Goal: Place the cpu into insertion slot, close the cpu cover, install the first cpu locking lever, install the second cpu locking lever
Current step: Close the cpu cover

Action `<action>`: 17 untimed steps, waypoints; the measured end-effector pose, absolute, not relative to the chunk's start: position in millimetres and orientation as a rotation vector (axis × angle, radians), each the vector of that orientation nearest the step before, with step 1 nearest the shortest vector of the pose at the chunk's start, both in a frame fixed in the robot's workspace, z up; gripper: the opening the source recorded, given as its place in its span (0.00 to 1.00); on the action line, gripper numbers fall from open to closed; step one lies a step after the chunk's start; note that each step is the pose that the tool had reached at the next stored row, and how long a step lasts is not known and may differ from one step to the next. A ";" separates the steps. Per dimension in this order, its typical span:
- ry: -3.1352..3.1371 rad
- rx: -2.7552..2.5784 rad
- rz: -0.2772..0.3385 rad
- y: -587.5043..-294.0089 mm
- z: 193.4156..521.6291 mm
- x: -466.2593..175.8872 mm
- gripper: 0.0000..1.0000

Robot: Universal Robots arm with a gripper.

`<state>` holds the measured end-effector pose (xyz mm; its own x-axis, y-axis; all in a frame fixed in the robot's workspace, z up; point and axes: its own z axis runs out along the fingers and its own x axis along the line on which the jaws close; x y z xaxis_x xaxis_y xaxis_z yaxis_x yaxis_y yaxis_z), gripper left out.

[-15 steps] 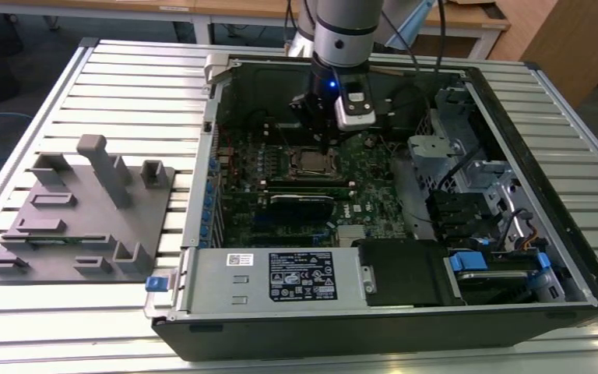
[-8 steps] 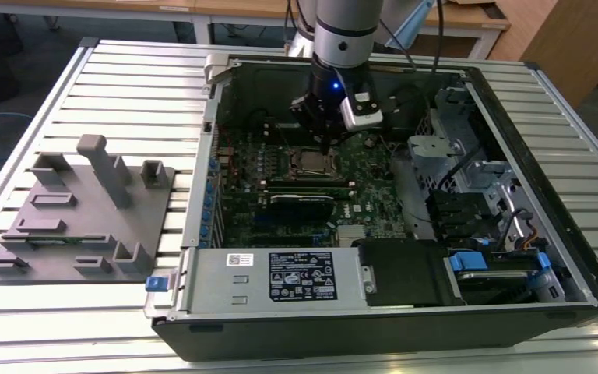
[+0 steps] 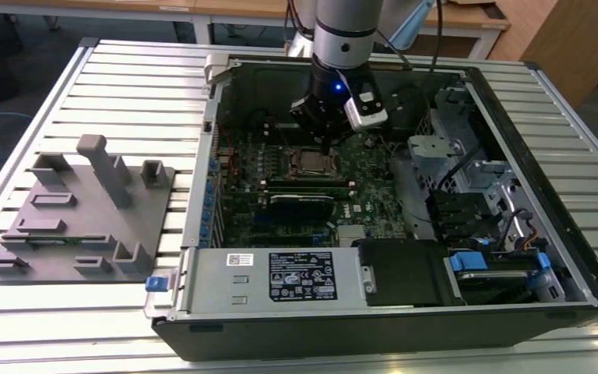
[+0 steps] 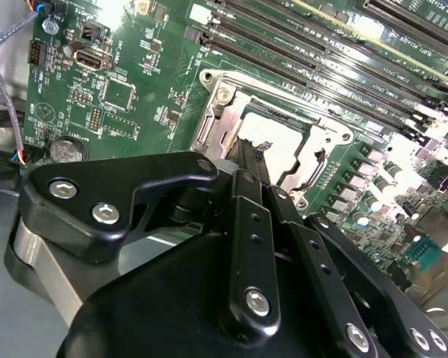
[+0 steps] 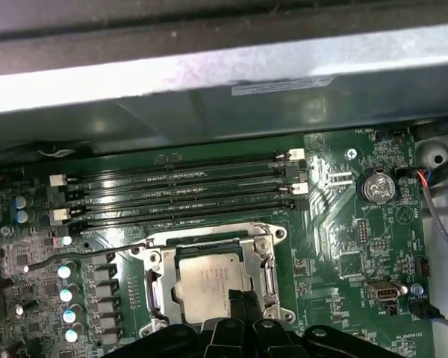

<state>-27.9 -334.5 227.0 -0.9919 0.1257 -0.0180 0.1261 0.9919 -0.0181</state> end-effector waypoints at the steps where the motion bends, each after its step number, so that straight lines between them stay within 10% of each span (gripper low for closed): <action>1: 3.118 0.197 -0.030 -334.5 227.0 -27.9 0.11; 17: 3.120 0.144 -0.029 -334.5 224.7 -30.9 0.11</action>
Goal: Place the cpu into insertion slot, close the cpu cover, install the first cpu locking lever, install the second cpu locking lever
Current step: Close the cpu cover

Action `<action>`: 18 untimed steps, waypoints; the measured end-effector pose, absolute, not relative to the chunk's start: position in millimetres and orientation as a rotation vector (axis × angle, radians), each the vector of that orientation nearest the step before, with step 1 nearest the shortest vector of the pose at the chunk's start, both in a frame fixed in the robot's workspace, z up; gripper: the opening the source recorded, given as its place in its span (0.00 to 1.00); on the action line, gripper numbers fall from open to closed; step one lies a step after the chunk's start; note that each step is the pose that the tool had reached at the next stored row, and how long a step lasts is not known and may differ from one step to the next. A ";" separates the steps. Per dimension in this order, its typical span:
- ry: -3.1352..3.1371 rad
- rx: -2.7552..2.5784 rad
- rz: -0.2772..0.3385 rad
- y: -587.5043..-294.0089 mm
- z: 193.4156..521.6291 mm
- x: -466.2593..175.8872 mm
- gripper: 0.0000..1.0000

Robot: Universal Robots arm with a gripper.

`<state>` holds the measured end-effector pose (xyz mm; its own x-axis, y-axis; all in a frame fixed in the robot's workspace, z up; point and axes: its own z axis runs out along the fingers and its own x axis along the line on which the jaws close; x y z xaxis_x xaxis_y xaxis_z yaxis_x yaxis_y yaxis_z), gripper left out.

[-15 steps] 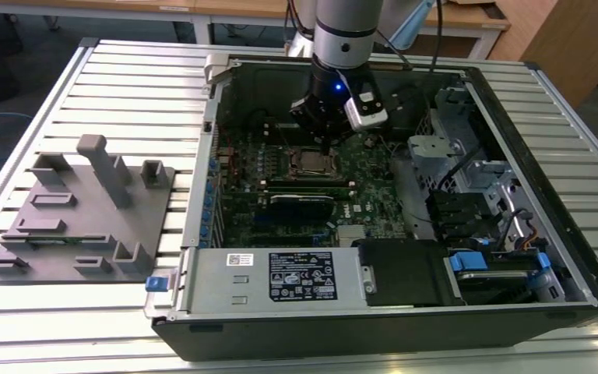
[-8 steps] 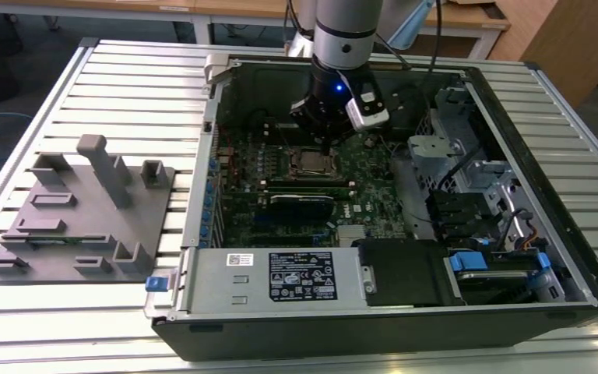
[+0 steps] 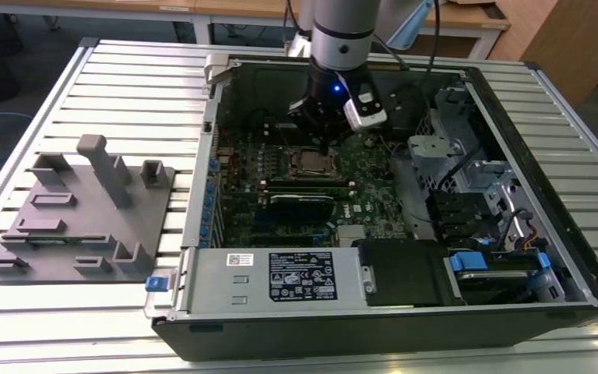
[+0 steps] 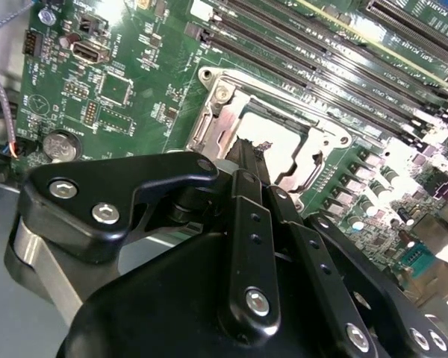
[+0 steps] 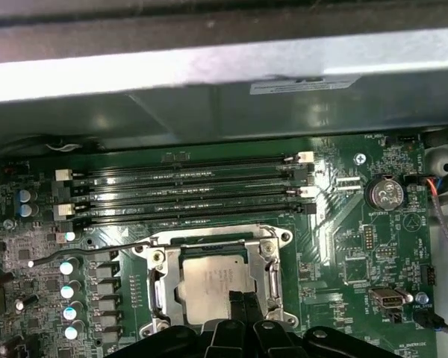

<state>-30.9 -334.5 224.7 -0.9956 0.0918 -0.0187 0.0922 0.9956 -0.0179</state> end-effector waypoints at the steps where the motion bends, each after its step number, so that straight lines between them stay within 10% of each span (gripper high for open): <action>1: 3.120 0.144 -0.029 -334.5 224.3 -31.5 0.11; 18: 3.120 0.144 -0.029 -334.5 219.8 -34.2 0.11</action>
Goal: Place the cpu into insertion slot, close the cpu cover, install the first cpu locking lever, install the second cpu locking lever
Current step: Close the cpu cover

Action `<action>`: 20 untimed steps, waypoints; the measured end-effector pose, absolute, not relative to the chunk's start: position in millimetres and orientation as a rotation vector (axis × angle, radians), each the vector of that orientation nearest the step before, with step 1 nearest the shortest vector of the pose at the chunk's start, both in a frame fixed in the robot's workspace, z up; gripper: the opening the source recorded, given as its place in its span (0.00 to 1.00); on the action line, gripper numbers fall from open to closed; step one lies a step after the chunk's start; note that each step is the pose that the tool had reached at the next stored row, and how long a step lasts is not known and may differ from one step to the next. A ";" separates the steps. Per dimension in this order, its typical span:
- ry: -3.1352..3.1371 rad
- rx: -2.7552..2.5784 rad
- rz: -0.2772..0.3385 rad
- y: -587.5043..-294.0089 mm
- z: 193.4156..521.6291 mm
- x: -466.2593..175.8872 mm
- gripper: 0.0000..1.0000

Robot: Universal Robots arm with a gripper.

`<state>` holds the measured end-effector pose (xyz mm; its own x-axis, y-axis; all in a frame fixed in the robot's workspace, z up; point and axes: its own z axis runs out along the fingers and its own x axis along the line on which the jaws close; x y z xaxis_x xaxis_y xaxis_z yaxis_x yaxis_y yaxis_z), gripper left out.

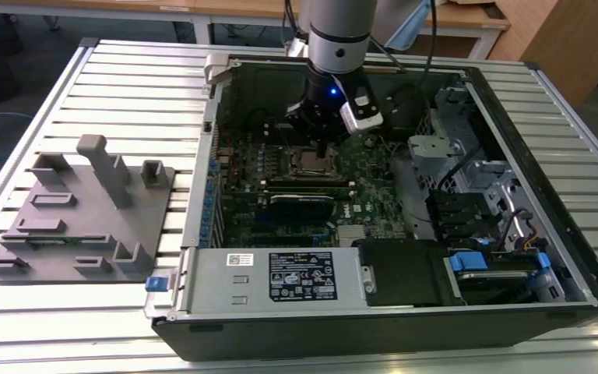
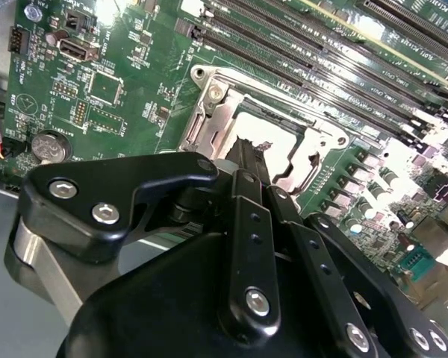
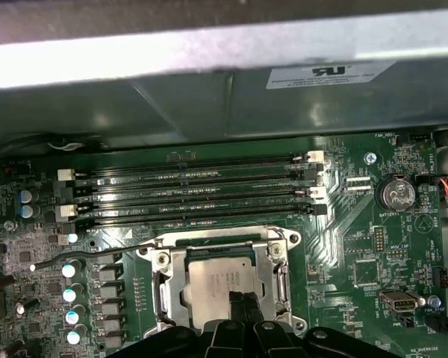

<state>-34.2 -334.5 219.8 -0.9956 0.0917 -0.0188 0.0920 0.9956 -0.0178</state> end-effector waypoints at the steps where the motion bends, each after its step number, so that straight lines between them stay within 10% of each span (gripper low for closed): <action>1: 3.120 0.144 -0.029 -334.5 219.8 -34.3 0.11; 20: 3.120 0.144 -0.029 -334.5 220.9 -40.1 0.11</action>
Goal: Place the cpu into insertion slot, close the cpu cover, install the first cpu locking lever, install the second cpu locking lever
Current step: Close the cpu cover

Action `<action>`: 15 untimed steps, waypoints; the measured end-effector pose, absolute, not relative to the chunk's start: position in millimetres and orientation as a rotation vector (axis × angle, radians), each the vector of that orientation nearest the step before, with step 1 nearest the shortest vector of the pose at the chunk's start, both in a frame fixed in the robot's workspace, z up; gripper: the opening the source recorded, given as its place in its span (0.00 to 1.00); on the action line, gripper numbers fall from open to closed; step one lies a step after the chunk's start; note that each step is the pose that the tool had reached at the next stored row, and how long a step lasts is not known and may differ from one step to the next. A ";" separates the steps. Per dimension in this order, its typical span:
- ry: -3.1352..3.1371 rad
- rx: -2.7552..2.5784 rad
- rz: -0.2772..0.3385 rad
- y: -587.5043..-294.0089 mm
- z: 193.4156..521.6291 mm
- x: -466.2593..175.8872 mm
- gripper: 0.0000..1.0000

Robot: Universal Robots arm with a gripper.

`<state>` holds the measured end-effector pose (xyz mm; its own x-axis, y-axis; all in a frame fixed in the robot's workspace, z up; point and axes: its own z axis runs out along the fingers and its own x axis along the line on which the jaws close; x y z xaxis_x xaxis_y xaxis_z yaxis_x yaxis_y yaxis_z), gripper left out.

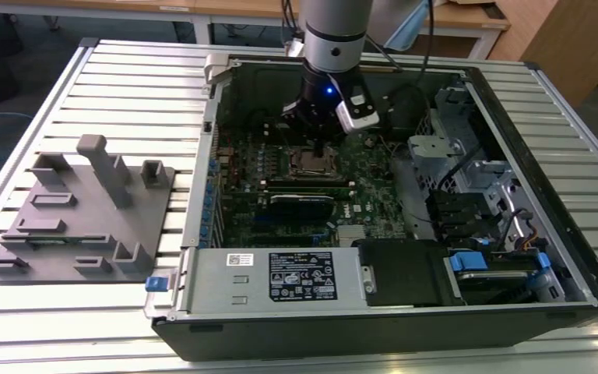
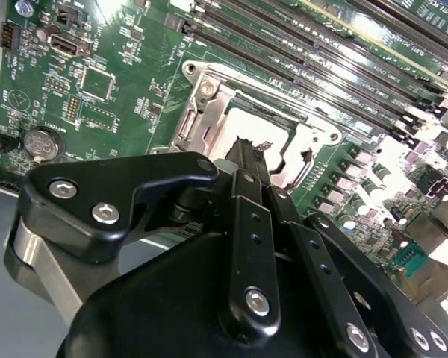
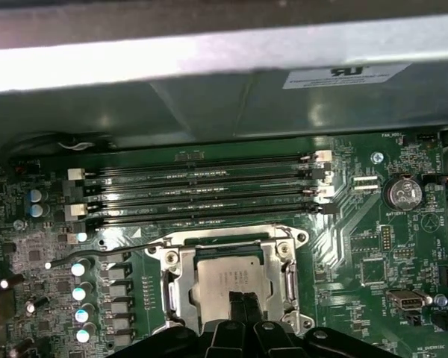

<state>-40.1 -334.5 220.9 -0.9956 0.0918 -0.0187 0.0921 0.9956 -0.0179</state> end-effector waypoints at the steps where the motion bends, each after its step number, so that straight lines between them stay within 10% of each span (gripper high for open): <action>1: 3.120 0.144 -0.029 -334.5 220.9 -41.2 0.11; 15: 3.120 0.144 -0.029 -334.5 220.3 -51.7 0.11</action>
<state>-51.7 -334.5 220.3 -0.9956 0.0918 -0.0188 0.0921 0.9956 -0.0178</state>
